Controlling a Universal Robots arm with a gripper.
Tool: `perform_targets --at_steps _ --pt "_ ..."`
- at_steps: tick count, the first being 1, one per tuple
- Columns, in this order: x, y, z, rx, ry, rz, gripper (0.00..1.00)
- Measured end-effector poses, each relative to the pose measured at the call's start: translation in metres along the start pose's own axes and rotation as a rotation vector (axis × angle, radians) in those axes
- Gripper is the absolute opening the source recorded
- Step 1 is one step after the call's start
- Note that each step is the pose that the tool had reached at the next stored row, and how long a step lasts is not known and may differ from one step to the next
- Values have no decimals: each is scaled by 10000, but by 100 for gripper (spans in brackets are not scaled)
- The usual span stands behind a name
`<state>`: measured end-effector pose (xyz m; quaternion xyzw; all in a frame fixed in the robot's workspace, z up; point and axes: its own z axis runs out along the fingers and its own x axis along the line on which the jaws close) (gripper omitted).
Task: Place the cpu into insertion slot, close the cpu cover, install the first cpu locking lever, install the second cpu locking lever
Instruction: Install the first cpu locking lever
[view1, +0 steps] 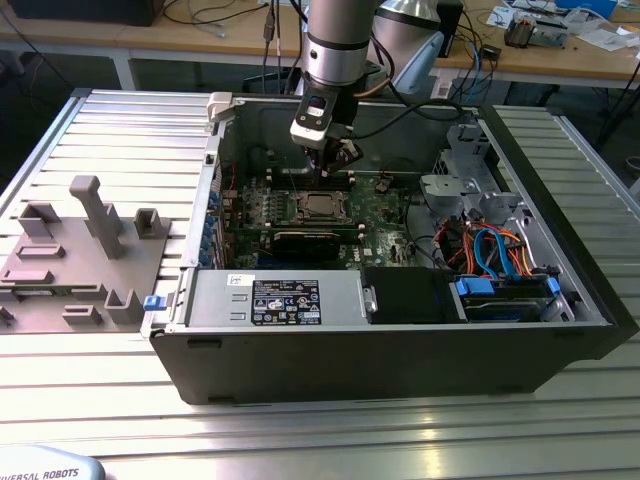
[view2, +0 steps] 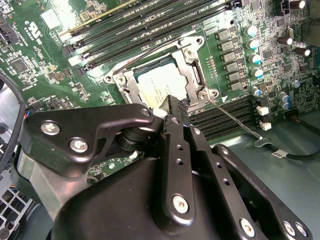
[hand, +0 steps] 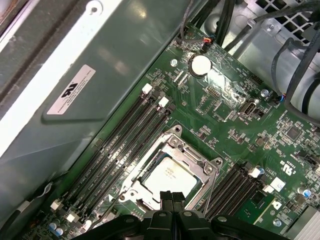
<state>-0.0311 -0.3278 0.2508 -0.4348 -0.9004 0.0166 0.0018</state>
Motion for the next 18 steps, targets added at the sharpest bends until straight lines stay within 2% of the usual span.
perform_targets --at_steps 18 --pt "0 0 0 -1 -4 -120 11"
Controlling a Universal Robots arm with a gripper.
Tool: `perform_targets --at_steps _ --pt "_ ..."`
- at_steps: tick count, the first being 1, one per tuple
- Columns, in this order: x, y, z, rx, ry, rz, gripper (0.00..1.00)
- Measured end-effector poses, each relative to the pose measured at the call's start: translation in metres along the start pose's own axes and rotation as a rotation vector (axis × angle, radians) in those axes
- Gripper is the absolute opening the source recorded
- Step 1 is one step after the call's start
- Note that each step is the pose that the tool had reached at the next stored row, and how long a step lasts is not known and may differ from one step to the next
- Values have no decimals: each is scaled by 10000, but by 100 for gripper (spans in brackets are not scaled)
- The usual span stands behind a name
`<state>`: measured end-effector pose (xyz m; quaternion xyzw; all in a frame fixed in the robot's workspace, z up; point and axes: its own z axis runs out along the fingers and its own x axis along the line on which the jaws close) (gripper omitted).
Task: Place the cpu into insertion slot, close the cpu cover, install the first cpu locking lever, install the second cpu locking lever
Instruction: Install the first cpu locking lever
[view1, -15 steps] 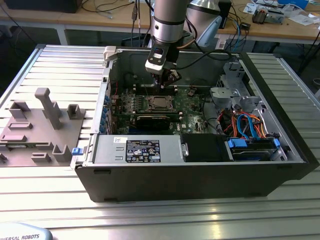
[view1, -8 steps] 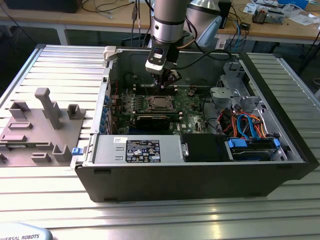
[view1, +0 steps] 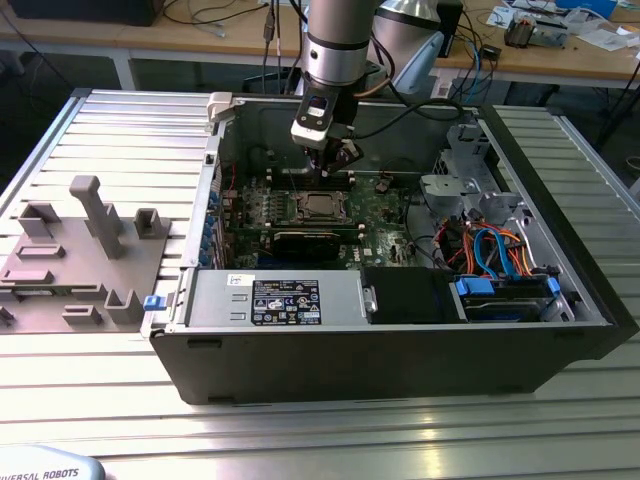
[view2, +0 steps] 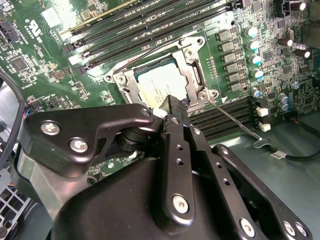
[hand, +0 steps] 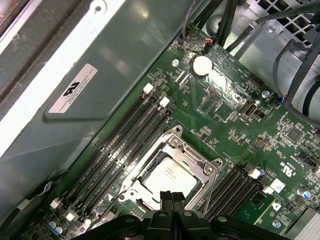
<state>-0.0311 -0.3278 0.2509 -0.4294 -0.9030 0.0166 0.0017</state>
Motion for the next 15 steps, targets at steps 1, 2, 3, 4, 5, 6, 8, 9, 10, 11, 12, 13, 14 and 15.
perform_targets --at_steps 1,2,3,4,5,6,8,9,10,11,12,13,14,15 --pt "0 0 0 0 0 -9 11" --pt "0 0 0 0 0 -16 11" --pt "0 0 0 0 -1 -24 11" --pt "0 0 0 0 -1 -29 11" --pt "0 0 0 0 -1 -36 11" --pt "0 0 0 -1 -1 -41 11" --pt "0 0 0 -1 -1 -55 11" --pt "0 0 0 -1 -2 -64 11" --pt "0 0 0 -1 -2 -68 11" --pt "0 0 0 -1 -2 -71 11" --pt "0 0 0 -1 -2 -78 11" --pt "0 0 0 -1 -2 -82 11" --pt "0 0 0 -1 -2 -89 11" --pt "0 0 0 -1 -3 -96 11"
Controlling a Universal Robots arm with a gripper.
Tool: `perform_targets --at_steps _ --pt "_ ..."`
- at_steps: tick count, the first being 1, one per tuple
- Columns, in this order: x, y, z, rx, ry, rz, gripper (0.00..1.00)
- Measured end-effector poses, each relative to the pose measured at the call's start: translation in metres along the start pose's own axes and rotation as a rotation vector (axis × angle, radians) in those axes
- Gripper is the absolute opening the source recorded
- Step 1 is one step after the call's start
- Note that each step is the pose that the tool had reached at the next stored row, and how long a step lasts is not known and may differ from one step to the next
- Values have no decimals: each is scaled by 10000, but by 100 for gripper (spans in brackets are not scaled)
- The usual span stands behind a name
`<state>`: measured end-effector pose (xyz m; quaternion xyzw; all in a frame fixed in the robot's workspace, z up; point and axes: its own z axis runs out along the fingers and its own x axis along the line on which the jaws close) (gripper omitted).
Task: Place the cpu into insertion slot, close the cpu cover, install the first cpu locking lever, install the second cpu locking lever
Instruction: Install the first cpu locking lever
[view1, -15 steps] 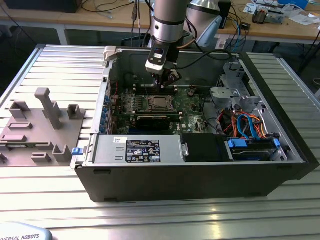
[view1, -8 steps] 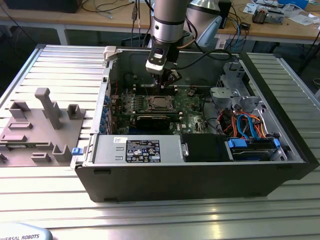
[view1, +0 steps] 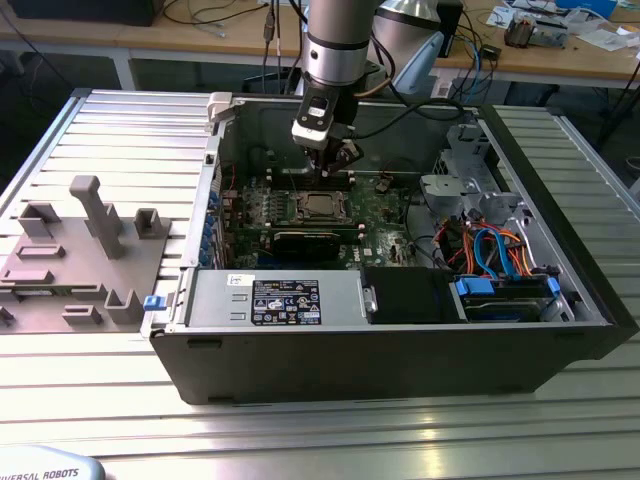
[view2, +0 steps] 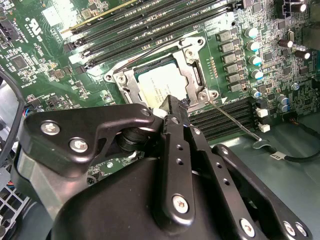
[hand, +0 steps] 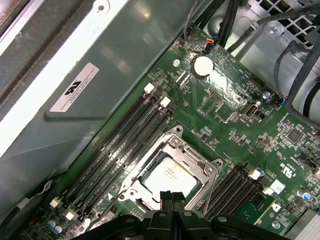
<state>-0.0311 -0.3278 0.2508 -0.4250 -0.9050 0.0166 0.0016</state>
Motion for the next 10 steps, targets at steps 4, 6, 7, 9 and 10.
perform_targets --at_steps 4,6,7,9,10 --pt "0 0 0 0 -1 -21 11" --pt "0 0 0 -1 -2 -78 11" --pt "0 0 0 -1 -3 -98 11" --pt "0 0 0 -1 -4 -130 11" --pt "0 0 0 -2 -4 -136 11"
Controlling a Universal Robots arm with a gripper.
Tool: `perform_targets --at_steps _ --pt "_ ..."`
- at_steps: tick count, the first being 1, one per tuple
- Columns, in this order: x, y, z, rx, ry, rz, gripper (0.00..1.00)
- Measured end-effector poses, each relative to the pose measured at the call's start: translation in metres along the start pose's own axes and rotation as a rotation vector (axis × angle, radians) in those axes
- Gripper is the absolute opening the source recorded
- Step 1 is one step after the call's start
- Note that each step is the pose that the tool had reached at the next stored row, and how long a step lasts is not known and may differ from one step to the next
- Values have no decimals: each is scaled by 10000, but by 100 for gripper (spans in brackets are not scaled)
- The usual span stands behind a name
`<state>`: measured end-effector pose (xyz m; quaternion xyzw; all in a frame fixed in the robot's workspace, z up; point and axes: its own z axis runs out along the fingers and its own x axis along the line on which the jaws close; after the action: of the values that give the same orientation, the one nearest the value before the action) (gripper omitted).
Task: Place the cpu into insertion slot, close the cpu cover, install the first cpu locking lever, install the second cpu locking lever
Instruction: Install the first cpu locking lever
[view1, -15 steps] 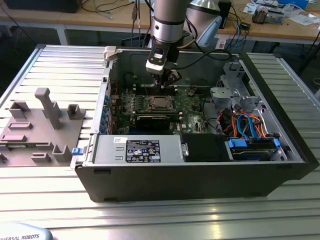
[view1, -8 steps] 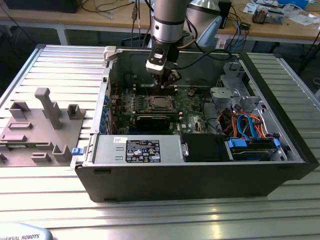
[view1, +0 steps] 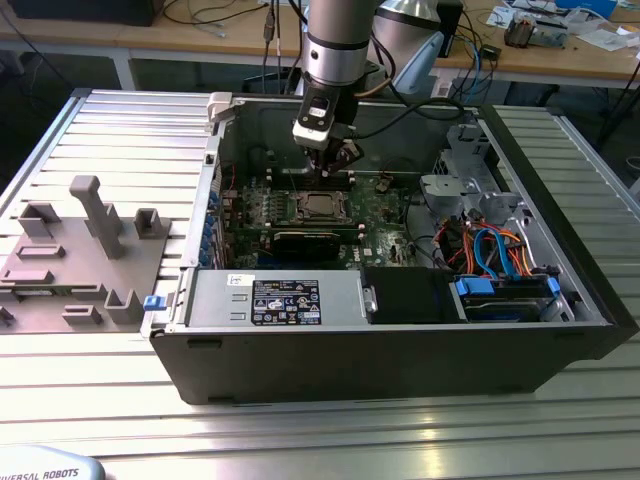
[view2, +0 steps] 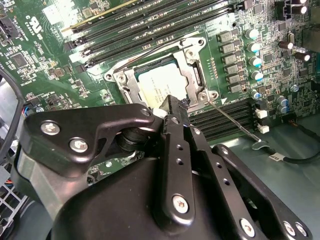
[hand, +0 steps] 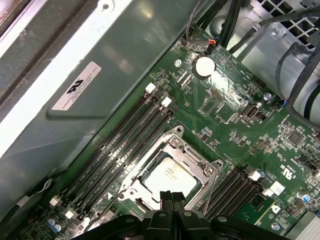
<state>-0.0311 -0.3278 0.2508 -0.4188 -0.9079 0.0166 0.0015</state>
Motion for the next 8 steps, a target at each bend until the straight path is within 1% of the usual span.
perform_targets --at_steps 8 --pt "0 0 0 -1 -2 -51 11"
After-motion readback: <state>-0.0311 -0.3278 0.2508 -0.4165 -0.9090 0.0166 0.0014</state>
